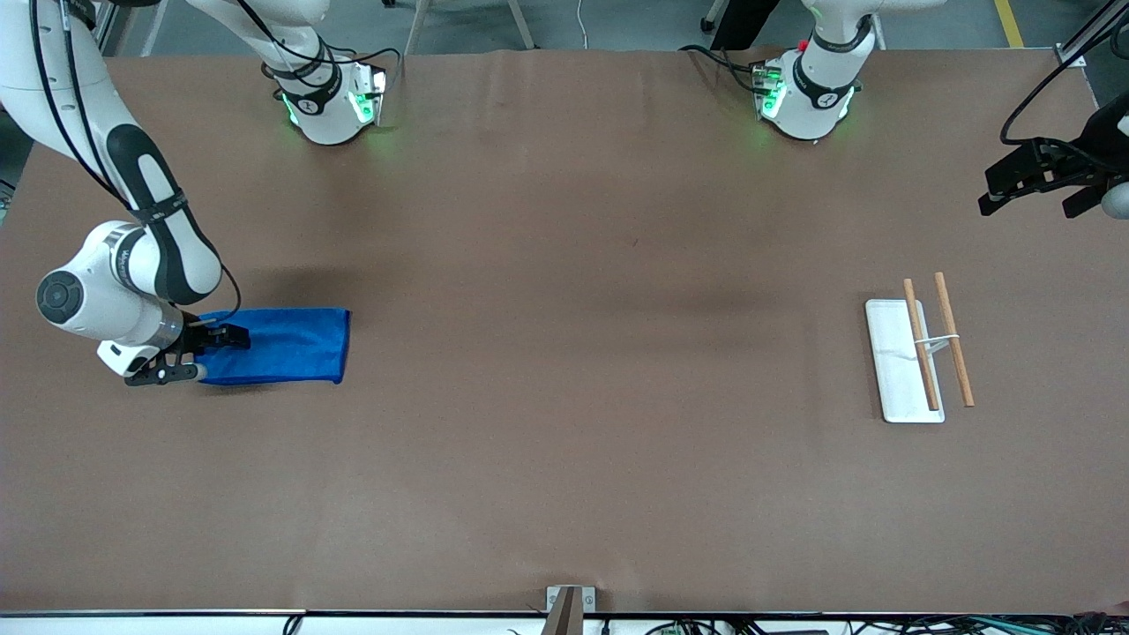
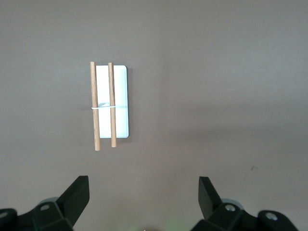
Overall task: Right arm passes towel to left arm to hang
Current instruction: 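Close the right gripper on the blue towel's edge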
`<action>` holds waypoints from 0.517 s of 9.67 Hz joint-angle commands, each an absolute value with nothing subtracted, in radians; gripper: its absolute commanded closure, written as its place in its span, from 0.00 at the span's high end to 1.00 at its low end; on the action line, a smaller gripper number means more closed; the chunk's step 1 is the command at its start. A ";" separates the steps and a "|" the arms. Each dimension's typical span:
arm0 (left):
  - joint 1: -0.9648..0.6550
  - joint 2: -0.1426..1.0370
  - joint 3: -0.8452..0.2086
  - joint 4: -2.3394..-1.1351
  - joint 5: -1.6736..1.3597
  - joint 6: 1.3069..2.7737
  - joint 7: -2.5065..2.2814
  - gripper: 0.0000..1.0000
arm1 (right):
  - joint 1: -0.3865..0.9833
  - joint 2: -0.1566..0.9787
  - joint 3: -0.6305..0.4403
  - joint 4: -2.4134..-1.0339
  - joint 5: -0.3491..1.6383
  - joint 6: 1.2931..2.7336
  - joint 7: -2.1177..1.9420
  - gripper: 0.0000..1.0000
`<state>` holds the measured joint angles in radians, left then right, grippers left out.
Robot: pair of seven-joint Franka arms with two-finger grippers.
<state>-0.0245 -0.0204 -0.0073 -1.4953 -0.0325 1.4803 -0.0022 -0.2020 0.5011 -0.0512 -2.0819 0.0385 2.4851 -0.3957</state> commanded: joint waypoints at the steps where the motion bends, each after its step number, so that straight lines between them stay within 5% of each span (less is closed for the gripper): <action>1: -0.018 -0.018 -0.008 -1.523 -0.046 1.471 0.009 1.00 | -0.195 0.479 -0.051 -2.114 0.057 2.532 -0.390 0.83; 3: -0.003 -0.012 -0.008 -1.520 -0.046 1.476 0.009 1.00 | -0.196 0.485 -0.051 -2.123 0.057 2.540 -0.387 0.81; 5: -0.006 -0.014 -0.008 -1.520 -0.046 1.474 0.005 1.00 | -0.196 0.486 -0.051 -2.123 0.057 2.540 -0.390 0.49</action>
<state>-0.0105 -0.0201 -0.0059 -1.4958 -0.0326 1.4803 -0.0022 -0.2008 0.5012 -0.0514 -2.0981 0.0389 2.5251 -0.3949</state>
